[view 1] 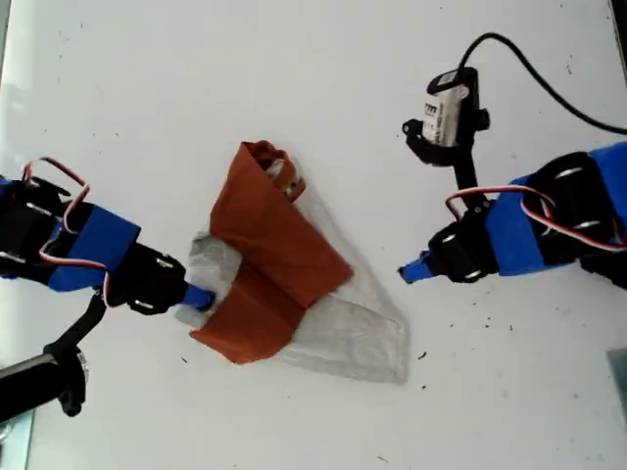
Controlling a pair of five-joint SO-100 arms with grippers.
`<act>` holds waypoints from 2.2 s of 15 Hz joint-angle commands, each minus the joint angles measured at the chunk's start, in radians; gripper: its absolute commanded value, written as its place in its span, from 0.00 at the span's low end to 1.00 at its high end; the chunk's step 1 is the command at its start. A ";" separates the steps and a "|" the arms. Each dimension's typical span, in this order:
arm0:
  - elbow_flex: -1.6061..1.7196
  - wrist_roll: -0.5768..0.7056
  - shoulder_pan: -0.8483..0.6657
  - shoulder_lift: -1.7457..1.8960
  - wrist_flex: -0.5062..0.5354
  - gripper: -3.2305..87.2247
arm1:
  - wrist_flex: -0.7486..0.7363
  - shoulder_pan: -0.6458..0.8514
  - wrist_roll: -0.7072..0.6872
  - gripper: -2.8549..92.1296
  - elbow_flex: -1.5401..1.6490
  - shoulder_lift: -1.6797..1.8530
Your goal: Fold t shirt
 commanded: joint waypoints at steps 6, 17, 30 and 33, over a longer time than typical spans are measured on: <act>0.072 -0.118 0.109 -0.066 -0.195 0.03 | -0.009 -0.164 0.241 0.29 0.040 0.064; 0.018 -0.153 0.149 -0.318 -0.380 0.03 | -0.158 -0.307 0.437 0.29 -0.377 -0.632; -0.202 -0.130 0.130 -0.330 -0.353 0.03 | -0.189 -0.253 0.391 0.06 -0.123 -0.265; -0.216 -0.132 0.117 -0.296 -0.334 0.03 | -0.114 -0.172 0.233 0.06 -0.327 -0.357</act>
